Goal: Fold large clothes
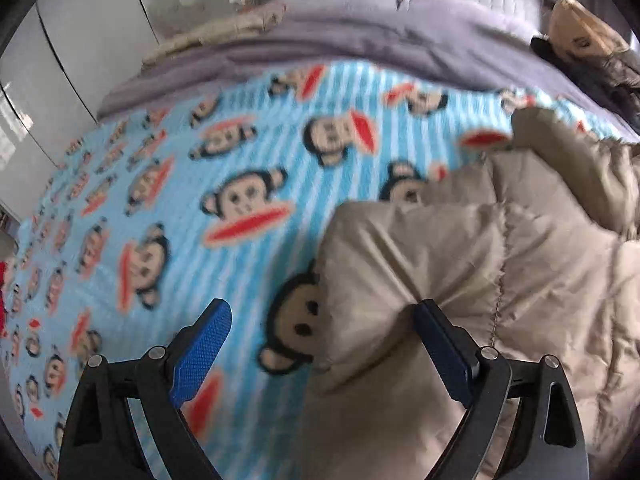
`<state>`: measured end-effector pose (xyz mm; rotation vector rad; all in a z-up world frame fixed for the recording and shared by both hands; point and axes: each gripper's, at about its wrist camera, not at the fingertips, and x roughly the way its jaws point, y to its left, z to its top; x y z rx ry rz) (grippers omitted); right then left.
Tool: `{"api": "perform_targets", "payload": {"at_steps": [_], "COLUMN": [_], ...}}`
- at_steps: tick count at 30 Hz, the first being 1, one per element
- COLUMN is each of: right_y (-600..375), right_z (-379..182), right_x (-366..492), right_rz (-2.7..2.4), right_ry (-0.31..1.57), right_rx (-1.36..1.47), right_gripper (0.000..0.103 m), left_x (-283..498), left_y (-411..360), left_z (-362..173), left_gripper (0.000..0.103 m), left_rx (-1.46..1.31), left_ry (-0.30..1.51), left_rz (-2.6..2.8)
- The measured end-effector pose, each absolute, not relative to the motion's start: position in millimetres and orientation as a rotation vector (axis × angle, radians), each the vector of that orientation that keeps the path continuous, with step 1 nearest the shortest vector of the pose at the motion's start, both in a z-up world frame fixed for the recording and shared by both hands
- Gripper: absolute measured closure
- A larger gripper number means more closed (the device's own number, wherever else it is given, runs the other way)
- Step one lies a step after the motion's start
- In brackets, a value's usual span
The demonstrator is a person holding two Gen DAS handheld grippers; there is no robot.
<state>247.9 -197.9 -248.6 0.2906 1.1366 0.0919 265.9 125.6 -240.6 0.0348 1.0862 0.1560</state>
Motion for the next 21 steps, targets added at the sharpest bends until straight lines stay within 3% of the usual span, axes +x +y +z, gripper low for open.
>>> {"api": "perform_targets", "payload": {"at_steps": [2, 4, 14, 15, 17, 19, 21], "right_y": [-205, -219, -292, -297, -302, -307, -310], "right_z": [-267, -271, -261, -260, -260, -258, -259], "right_x": [263, 274, 240, 236, 225, 217, 205], "right_rz": [0.075, 0.060, -0.001, -0.004, -0.006, -0.003, -0.005], "right_ry": [1.145, 1.140, 1.158, 1.160, 1.166, 1.164, 1.166], "right_rx": [0.329, 0.424, 0.693, 0.711, 0.734, 0.761, 0.778], "right_gripper": [0.091, 0.092, 0.085, 0.083, 0.064, 0.055, 0.054], "left_x": [268, 267, 231, 224, 209, 196, 182], "left_y": [122, 121, 102, 94, 76, 58, 36], "left_z": [-246, -245, -211, -208, -204, -200, -200], "left_gripper": [0.009, 0.009, 0.009, 0.009, 0.009, 0.009, 0.009], "left_rx": [0.034, 0.041, 0.082, 0.104, 0.135, 0.141, 0.150], "left_ry": [1.089, 1.090, 1.136, 1.153, 1.174, 1.188, 1.222], "left_rz": [0.159, 0.168, 0.095, 0.066, 0.008, -0.043, -0.104]}}
